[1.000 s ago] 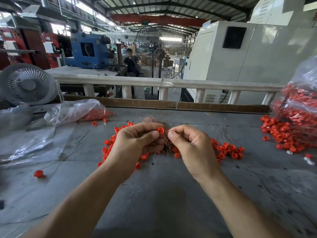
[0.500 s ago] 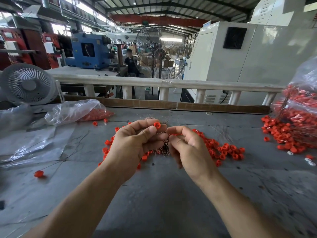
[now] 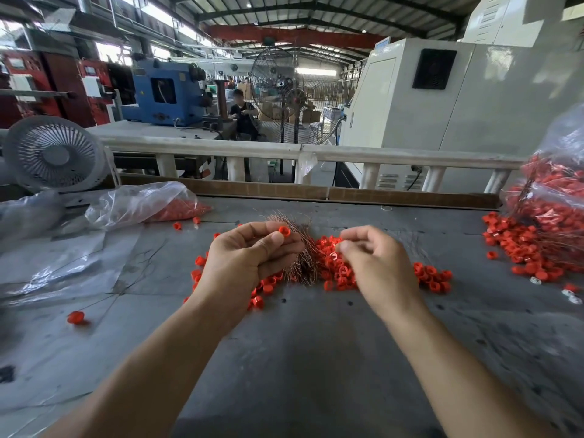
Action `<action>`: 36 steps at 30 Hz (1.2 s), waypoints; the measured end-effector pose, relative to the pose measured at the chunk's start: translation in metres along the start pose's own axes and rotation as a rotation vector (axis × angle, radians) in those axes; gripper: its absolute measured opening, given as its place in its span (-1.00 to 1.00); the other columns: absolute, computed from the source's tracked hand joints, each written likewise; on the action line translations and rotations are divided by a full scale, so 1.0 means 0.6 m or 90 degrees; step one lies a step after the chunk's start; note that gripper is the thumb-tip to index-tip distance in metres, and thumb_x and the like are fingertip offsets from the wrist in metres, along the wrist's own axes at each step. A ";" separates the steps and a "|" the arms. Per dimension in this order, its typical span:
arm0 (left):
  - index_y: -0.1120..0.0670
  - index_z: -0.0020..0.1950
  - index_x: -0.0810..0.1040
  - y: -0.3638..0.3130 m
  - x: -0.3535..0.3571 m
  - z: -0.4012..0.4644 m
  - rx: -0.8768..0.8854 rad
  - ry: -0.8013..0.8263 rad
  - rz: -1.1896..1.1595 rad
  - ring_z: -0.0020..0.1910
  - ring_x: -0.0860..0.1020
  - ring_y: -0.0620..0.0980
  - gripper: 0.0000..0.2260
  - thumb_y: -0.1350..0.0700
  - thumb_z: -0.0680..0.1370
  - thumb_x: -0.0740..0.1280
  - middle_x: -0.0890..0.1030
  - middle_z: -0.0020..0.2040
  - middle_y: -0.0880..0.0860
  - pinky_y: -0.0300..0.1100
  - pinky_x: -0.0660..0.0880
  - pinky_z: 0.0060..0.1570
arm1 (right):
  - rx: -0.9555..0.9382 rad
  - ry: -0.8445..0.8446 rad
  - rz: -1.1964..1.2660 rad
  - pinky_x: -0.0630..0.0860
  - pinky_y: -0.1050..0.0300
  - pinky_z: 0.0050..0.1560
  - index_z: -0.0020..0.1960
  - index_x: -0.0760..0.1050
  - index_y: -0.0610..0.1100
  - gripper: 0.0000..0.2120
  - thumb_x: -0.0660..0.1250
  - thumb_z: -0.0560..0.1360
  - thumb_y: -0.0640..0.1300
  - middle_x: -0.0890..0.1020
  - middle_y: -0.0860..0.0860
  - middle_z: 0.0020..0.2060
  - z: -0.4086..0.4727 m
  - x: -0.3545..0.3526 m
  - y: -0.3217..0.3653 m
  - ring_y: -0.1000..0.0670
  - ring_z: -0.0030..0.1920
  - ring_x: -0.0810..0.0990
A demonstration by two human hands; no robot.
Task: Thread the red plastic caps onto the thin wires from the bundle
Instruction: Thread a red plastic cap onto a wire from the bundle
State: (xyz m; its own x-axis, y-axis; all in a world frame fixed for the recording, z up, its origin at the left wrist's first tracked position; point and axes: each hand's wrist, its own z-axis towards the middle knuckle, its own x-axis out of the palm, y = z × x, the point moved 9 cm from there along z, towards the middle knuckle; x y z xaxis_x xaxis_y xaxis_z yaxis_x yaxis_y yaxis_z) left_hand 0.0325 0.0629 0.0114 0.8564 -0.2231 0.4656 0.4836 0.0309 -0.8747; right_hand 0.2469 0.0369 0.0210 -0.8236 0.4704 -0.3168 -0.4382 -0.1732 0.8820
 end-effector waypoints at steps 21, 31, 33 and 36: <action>0.28 0.16 0.59 0.012 -0.006 0.006 -0.014 0.000 0.056 0.03 0.72 0.18 -0.84 0.29 0.60 0.35 0.72 0.02 0.26 -0.18 0.65 -0.13 | 0.007 0.114 -0.452 0.36 0.17 -0.31 -0.23 0.60 0.08 -0.83 0.58 0.41 -0.03 0.58 0.17 -0.31 0.024 -0.011 -0.051 0.13 -0.24 0.56; 0.28 0.16 0.60 0.015 -0.007 0.007 -0.015 0.007 0.057 0.04 0.72 0.18 -0.83 0.28 0.59 0.36 0.72 0.03 0.27 -0.17 0.65 -0.11 | -0.053 0.105 -0.501 0.46 0.13 -0.16 -0.17 0.60 0.05 -0.90 0.45 0.52 -0.05 0.65 0.13 -0.16 0.020 -0.005 -0.032 0.03 -0.12 0.61; 0.28 0.15 0.60 0.015 -0.007 0.006 -0.016 0.008 0.059 0.04 0.72 0.18 -0.84 0.28 0.60 0.35 0.72 0.03 0.26 -0.16 0.66 -0.10 | -0.050 0.093 -0.489 0.43 0.13 -0.18 -0.17 0.57 0.04 -0.89 0.44 0.53 -0.05 0.63 0.14 -0.21 0.020 -0.008 -0.030 0.03 -0.14 0.60; 0.27 0.14 0.61 0.014 -0.006 0.005 -0.014 0.007 0.062 0.04 0.72 0.18 -0.85 0.28 0.60 0.35 0.72 0.02 0.26 -0.16 0.66 -0.10 | -0.048 0.068 -0.461 0.40 0.12 -0.23 -0.19 0.54 0.02 -0.87 0.41 0.53 -0.07 0.61 0.15 -0.30 0.020 -0.013 -0.026 0.04 -0.20 0.58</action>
State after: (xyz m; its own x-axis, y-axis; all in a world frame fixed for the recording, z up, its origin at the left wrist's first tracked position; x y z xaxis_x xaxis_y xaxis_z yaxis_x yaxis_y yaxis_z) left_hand 0.0337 0.0671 0.0029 0.8973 -0.2304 0.3764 0.3936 0.0320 -0.9187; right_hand 0.2643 0.0461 0.0140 -0.3469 0.4039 -0.8465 -0.9062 0.0883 0.4135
